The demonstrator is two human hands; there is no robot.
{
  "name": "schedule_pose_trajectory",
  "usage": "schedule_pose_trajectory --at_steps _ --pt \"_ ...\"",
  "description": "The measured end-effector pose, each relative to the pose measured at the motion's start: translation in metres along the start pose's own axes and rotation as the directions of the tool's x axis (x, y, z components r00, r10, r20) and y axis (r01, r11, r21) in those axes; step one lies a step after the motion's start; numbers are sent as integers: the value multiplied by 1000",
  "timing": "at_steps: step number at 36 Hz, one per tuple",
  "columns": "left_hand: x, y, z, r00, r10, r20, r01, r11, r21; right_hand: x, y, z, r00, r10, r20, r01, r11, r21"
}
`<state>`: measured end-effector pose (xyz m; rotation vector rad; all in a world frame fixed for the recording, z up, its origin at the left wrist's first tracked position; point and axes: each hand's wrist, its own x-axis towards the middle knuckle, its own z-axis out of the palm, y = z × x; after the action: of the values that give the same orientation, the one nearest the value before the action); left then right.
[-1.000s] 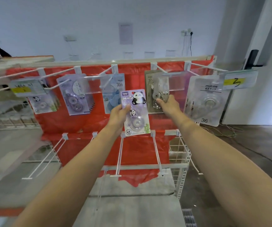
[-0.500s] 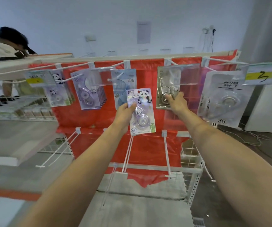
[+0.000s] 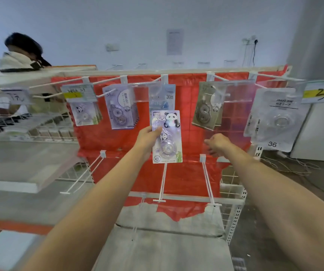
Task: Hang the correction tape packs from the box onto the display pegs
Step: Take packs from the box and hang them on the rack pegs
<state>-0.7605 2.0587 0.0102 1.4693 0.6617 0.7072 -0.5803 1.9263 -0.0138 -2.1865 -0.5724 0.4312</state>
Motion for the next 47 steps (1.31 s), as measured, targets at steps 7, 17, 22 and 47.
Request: schedule_pose_trajectory --at_steps 7,17,22,47 --pt "-20 3 -48 998 -2 58 3 1000 -4 -50 -14 32 999 -11 46 9 999 40" --pt "-60 -10 -146 992 -10 126 8 1000 19 -164 -77 124 992 -71 102 53 984 173" --pt "-84 -23 -198 991 -65 116 70 997 -42 -231 -114 180 981 -124 151 77 957 281" --pt "-151 -44 -340 997 -46 55 19 905 426 -247 -170 312 949 -249 193 112 840 531"
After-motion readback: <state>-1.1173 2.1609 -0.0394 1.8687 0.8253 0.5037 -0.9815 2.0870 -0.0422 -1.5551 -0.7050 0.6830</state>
